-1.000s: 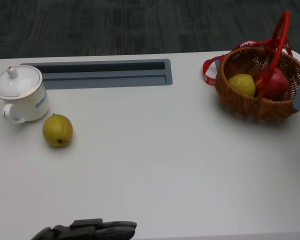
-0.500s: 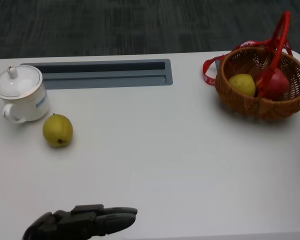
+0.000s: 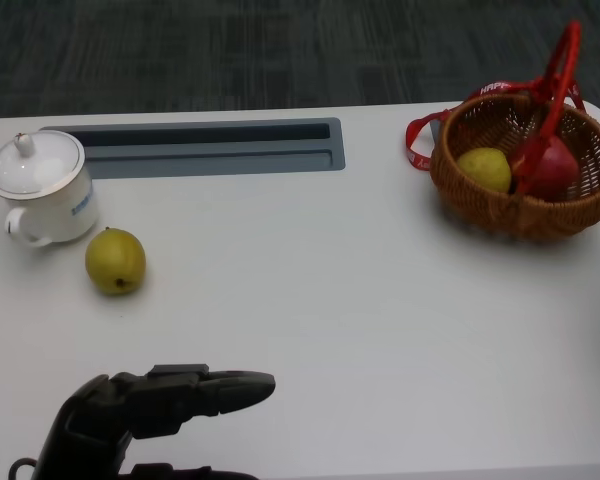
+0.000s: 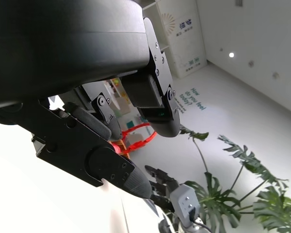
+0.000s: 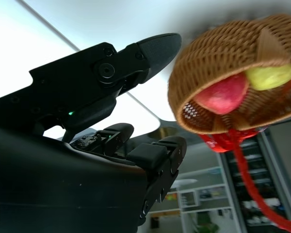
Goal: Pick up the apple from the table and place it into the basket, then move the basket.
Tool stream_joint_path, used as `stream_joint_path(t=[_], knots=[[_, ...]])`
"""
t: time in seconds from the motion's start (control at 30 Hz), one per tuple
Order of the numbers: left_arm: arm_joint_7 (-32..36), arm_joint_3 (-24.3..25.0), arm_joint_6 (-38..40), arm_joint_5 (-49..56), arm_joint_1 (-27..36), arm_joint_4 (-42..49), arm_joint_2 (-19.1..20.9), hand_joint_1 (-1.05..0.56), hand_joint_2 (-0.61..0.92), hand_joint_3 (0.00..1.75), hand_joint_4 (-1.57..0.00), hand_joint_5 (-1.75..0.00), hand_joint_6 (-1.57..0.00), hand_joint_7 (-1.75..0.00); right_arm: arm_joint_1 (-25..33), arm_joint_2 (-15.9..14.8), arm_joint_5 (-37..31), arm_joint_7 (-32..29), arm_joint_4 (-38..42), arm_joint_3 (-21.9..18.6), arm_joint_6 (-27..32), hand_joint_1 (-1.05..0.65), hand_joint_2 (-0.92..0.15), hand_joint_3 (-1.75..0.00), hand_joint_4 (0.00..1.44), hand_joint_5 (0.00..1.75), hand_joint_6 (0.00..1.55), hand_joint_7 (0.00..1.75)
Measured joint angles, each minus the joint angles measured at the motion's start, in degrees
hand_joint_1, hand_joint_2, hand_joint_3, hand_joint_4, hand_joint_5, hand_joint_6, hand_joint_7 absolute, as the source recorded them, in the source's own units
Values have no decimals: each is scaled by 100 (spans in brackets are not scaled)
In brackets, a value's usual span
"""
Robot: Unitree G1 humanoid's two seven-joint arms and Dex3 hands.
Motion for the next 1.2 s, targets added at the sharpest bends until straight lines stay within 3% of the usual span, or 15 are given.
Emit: stream_joint_path(t=[0.23, 0.57, 1.2], knots=[[-2, 267, 71, 86, -365, 197, 108, -59, 76, 0, -97, 0, -88, 0, 925, 106, 115, -818, -549, -29, -1648, -57, -77, 0, 75, 1, 66, 1], [-62, 409, -71, 15, -880, 807, 195, -58, 76, 0, -99, -1, -87, 0, 1599, 801, 933, -108, -1397, -221, -3250, -55, -77, -1, 77, 1, 69, 1], [-62, 587, -703, -35, -1367, 1802, 289, -54, 77, 0, -102, -2, -90, -1, 1736, 2273, 1896, 2046, -1747, 49, -3544, -49, -76, -1, 76, 1, 66, 1]])
